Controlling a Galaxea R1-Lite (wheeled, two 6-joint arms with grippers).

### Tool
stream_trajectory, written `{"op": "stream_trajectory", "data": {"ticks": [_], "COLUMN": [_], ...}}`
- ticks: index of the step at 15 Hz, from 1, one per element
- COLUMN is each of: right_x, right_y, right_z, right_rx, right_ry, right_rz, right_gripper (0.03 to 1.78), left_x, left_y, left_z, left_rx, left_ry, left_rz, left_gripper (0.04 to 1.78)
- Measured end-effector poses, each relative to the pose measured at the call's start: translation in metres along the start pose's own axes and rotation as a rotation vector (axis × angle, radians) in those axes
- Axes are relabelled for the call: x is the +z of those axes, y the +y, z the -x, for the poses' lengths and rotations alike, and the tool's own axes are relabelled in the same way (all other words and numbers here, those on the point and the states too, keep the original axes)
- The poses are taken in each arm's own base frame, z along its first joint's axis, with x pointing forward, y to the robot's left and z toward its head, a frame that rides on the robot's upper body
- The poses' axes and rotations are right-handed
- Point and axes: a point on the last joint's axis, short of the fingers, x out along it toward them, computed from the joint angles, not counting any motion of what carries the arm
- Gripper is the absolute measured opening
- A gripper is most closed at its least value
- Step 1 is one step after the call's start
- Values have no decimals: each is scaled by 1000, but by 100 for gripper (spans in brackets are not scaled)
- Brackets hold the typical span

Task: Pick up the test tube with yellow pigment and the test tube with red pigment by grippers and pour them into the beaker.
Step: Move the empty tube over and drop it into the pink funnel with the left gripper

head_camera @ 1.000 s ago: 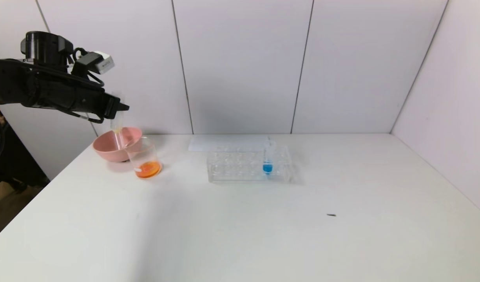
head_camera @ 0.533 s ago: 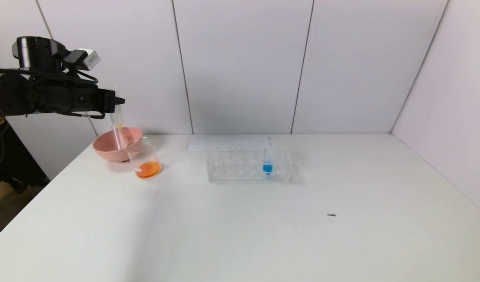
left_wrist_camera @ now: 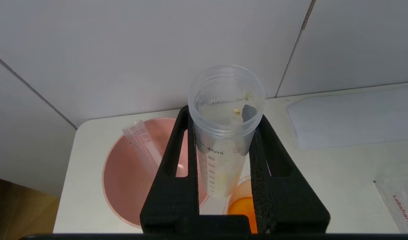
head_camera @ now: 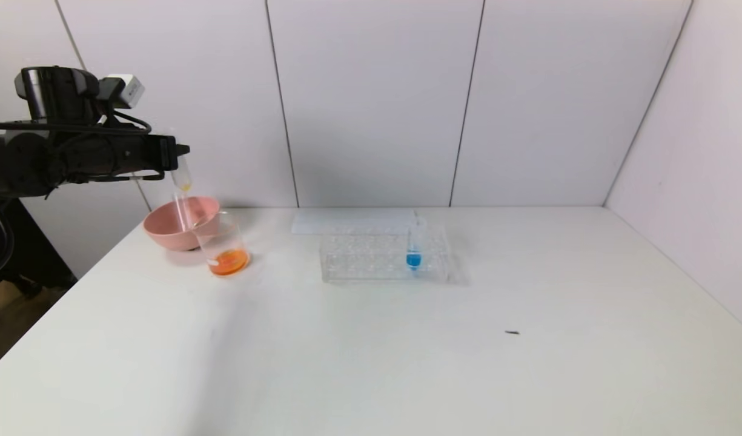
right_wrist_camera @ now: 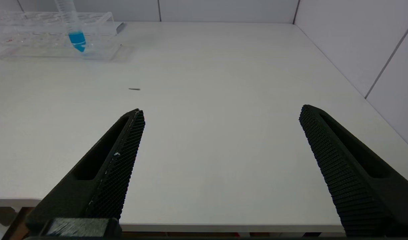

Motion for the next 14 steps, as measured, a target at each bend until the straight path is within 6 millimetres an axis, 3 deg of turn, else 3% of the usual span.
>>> {"op": "stream_trajectory", "data": {"ticks": [9, 14], "right_x": [0, 0], "right_y": [0, 0], "right_z": [0, 0], "right_rx": [0, 0], "right_ry": [0, 0], "right_rz": [0, 0], "right_gripper": [170, 170], "left_x": [-2, -5], "left_y": [2, 6], "left_z": [-3, -15], "left_rx": [71, 105], "left_ry": [-26, -84], "left_rz": [39, 68], "left_gripper": [45, 45]}}
